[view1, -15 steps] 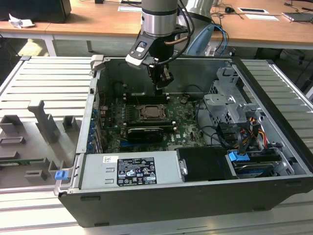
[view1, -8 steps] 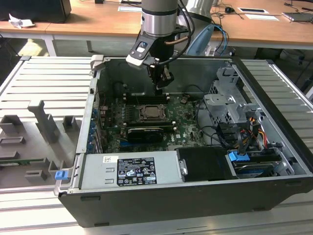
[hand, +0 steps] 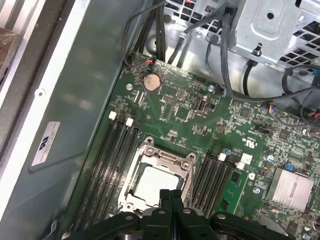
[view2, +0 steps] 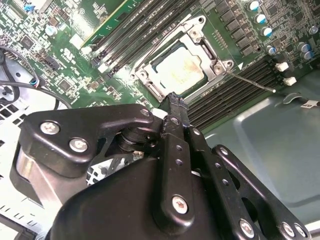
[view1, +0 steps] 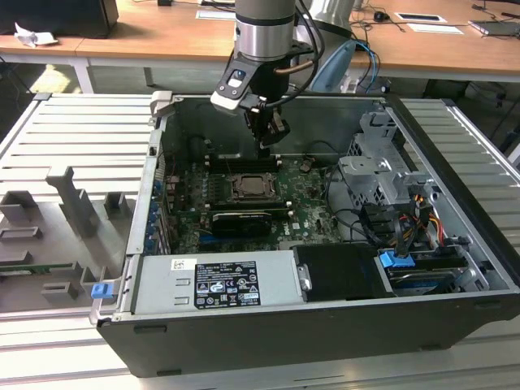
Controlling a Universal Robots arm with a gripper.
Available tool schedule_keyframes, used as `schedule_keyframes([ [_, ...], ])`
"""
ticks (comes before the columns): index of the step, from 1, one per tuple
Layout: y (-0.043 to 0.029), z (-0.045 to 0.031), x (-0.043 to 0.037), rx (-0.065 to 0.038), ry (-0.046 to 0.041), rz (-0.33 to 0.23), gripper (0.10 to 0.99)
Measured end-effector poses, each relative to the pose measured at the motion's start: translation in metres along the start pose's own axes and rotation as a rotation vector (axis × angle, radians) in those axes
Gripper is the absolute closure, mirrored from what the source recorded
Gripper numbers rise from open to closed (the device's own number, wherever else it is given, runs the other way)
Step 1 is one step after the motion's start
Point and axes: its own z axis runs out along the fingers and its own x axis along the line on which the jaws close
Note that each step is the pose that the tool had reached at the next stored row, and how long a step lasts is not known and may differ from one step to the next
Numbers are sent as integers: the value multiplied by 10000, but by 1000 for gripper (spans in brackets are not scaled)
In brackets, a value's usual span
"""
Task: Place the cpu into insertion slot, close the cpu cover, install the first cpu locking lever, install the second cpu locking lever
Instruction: 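Install the first cpu locking lever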
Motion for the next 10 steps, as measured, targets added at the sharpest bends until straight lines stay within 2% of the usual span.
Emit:
schedule_keyframes([
  [8,0,0,0,-24,17,-427,976],
  [10,0,0,0,-37,28,-675,976],
])
